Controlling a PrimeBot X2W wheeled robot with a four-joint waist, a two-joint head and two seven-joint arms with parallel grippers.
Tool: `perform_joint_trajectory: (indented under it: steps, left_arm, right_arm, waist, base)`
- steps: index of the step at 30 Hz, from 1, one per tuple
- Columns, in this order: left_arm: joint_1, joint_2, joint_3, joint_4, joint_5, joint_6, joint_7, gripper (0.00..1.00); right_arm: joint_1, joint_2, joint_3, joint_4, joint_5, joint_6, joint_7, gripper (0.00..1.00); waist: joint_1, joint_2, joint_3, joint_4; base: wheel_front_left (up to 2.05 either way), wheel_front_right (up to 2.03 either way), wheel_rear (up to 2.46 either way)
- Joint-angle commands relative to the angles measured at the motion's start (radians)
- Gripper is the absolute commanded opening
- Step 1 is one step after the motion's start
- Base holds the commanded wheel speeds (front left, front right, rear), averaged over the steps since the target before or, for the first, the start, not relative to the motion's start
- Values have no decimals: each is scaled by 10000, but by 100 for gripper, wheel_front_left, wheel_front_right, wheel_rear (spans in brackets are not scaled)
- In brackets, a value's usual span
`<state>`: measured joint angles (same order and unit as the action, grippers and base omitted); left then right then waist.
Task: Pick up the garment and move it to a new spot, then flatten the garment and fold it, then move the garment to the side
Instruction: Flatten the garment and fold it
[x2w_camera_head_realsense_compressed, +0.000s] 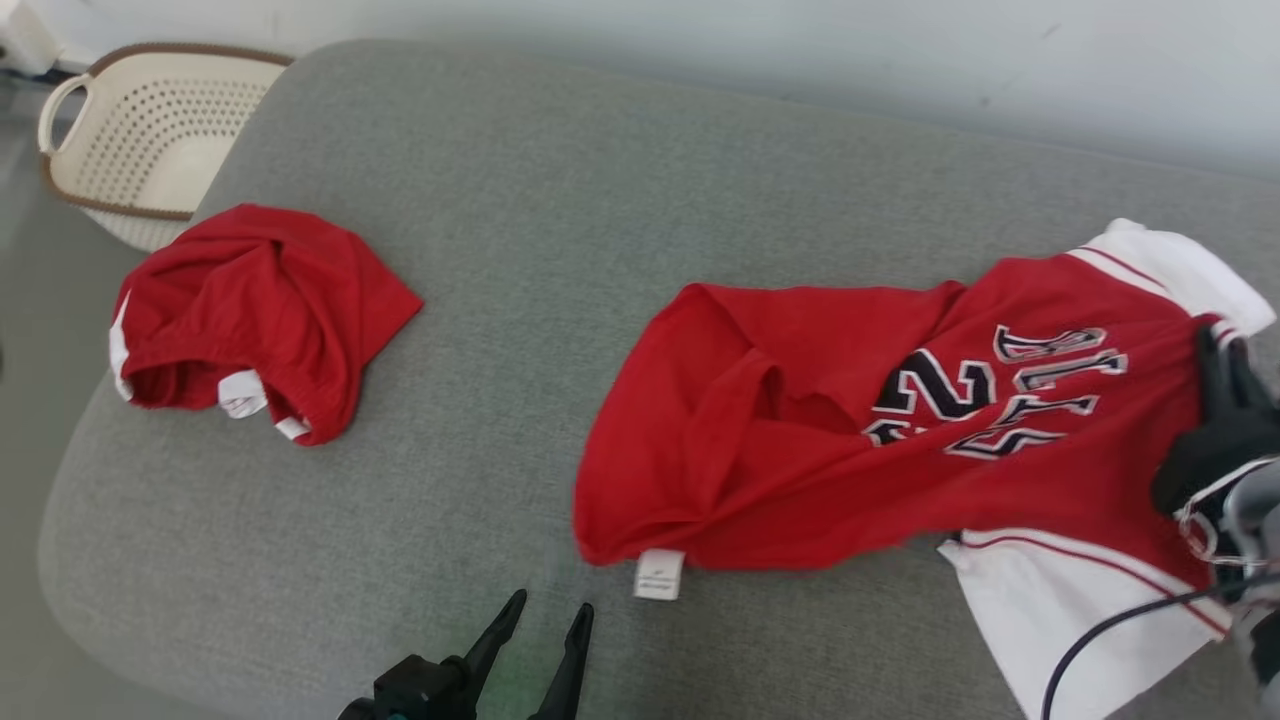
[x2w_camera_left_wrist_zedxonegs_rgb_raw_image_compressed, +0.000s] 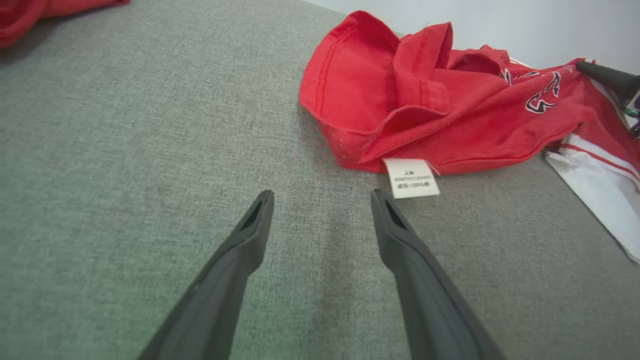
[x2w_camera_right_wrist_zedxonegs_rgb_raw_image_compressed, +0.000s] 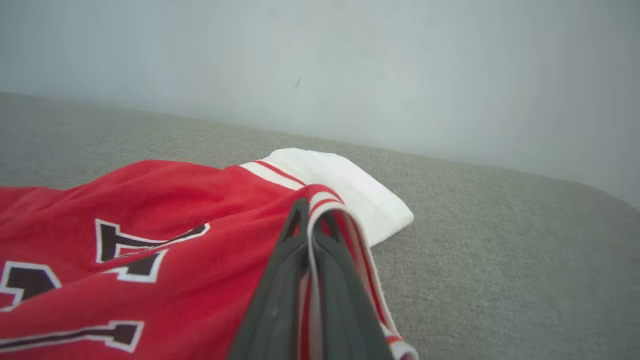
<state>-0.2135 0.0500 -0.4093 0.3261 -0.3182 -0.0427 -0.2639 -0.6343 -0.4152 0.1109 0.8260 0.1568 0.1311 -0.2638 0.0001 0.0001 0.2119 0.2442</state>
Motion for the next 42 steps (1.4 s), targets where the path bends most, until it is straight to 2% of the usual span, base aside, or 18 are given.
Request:
perform_joint_trajectory:
  steps: [1, 7, 8, 9, 10, 14, 21, 30, 37, 42]
  left_arm:
    - [-87, 10, -84, 25, -59, 8, -13, 100]
    - [-129, 10, -225, -22, -215, 118, -13, 100]
    - [-118, 13, -216, -14, -227, 136, -13, 100]
    - [-107, 10, -205, -2, -230, 148, -13, 100]
    - [-87, 10, -188, 17, -232, 165, -13, 100]
    - [1, 12, -131, 49, -271, 179, -12, 100]
    - [274, 13, 191, 152, -89, 166, -12, 100]
    - [539, 13, 555, 194, 162, 52, -12, 100]
    - [316, 13, 784, 180, 379, 35, -12, 100]
    - [139, 13, 1026, 229, 348, 99, -12, 100]
  right_arm:
    - [-253, -212, -76, 265, -162, -6, -4, 0]
    - [-1244, -592, -513, 1298, -720, -6, -4, 0]
    - [-1339, -596, -574, 1428, -816, -6, -4, 2]
    - [-1422, -570, -637, 1600, -920, -6, -3, 25]
    - [-1463, -524, -678, 1836, -1015, -6, -3, 100]
    - [-1431, -293, -897, 2110, -1068, -6, -4, 100]
    - [-145, 139, -1268, 1211, -652, -6, -4, 100]
    - [1791, 783, -1080, -306, -31, -6, -4, 100]
    - [3378, 1435, -725, -2384, 268, -6, -3, 100]
    - [4059, 1785, -441, -3363, 278, -6, -3, 100]
  waist:
    - [-1, -1, 284, 341]
    - [-1, -1, 452, 761]
    - [-1, -1, 451, 775]
    - [-1, -1, 436, 774]
    - [-1, -1, 399, 764]
    - [-1, -1, 116, 609]
    - [-1, -1, -686, -75]
    - [-1, -1, -1276, -880]
    - [-1, -1, -1289, -1471]
    - [-1, -1, -1261, -1800]
  base:
    - [0, 0, 0]
    - [0, 0, 0]
    - [0, 0, 0]
    - [0, 0, 0]
    - [0, 0, 0]
    - [0, 0, 0]
    - [0, 0, 0]
    - [0, 0, 0]
    - [0, 0, 0]
    - [0, 0, 0]
